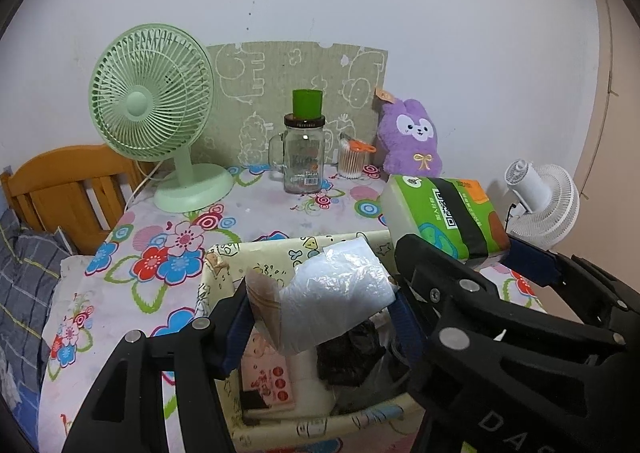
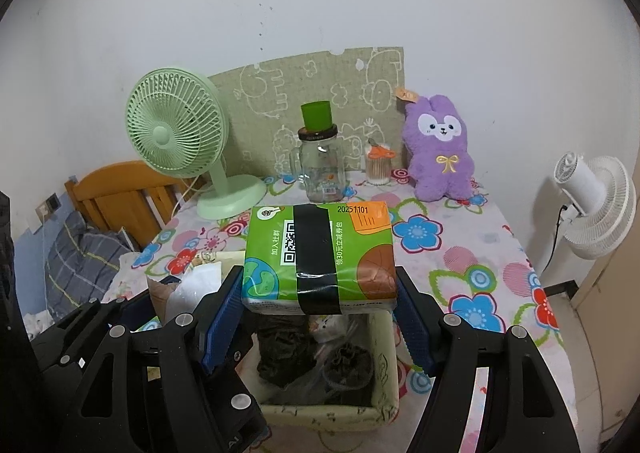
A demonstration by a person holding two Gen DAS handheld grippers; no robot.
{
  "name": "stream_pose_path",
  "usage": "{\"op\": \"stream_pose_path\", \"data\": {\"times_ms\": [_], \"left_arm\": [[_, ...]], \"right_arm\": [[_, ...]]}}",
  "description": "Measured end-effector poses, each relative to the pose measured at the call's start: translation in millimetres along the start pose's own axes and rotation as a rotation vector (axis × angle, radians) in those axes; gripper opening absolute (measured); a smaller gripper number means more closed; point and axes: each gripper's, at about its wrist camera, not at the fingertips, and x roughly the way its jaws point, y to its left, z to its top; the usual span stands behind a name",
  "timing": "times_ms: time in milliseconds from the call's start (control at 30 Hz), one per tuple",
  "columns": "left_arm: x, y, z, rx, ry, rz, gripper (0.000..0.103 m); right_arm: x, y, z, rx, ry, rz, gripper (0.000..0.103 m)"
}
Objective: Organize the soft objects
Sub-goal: 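Open the left tool in the box while the right tool lowers and releases the green pack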
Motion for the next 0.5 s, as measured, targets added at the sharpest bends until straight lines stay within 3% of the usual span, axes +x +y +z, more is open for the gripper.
{"op": "stream_pose_path", "data": {"times_ms": [500], "left_arm": [[23, 14, -9, -0.007, 0.051, 0.01, 0.086]], "right_arm": [[32, -4, -8, -0.004, 0.049, 0.008, 0.073]]}}
